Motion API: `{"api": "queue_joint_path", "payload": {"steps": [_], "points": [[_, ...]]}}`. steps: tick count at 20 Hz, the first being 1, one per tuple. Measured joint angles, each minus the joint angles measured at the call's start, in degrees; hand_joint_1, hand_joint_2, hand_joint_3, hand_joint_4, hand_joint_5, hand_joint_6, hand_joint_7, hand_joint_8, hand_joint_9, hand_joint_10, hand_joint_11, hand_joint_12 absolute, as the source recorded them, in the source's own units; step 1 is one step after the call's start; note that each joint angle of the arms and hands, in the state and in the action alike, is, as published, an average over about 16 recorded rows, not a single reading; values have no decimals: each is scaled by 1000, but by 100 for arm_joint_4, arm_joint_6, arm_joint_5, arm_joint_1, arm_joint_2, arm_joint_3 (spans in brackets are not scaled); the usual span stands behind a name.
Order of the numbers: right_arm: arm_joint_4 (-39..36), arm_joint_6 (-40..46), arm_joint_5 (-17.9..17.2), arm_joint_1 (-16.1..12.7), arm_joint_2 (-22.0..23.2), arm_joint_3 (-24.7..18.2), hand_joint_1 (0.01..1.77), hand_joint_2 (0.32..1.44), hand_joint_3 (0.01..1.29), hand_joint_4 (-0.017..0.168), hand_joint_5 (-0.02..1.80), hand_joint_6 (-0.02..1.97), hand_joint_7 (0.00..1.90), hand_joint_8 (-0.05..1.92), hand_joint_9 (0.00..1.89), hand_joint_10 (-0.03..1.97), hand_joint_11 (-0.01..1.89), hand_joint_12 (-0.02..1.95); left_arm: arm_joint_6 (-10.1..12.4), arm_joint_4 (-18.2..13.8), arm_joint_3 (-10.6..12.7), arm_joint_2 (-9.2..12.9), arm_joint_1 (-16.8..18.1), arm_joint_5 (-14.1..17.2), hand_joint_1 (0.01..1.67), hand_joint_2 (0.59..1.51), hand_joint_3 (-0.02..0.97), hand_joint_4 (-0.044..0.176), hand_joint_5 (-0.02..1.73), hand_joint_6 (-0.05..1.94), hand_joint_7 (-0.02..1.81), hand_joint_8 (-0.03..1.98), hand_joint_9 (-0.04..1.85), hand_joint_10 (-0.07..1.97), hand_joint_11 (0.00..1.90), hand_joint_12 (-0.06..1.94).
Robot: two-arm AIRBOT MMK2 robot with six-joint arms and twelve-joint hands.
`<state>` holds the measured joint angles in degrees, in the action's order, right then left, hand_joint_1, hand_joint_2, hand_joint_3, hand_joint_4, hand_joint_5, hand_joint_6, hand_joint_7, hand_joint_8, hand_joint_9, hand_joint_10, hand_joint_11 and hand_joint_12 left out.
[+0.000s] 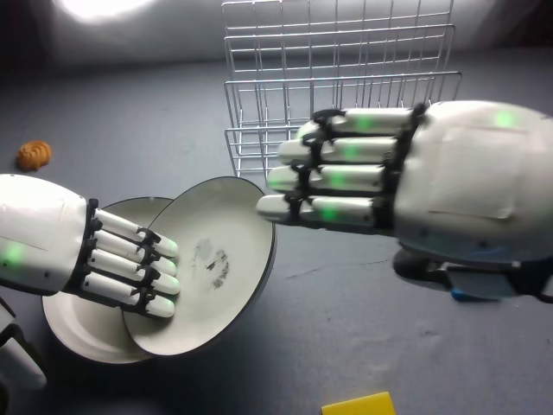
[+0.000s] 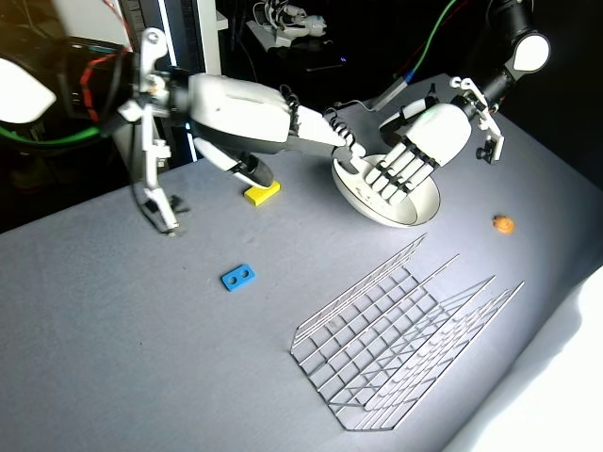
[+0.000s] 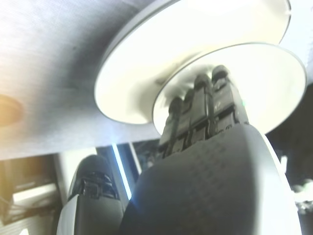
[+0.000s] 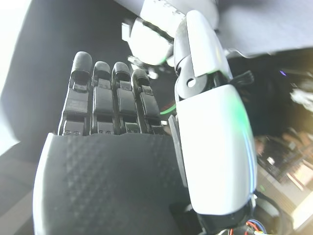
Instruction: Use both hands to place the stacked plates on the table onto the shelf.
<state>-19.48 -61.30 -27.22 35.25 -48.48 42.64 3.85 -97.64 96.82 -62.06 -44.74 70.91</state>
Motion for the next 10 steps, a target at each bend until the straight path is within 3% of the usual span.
{"api": "queue_joint_path", "payload": {"steps": [10], "points": [[17,-105,384,-147,-1344,874,1242,1005,21,4,169,21,162,12,146,8,20,540,42,-17,-142,-19,99,-120,17,1149,17,3,83,-13,15,-11,66,7,28,6]]}}
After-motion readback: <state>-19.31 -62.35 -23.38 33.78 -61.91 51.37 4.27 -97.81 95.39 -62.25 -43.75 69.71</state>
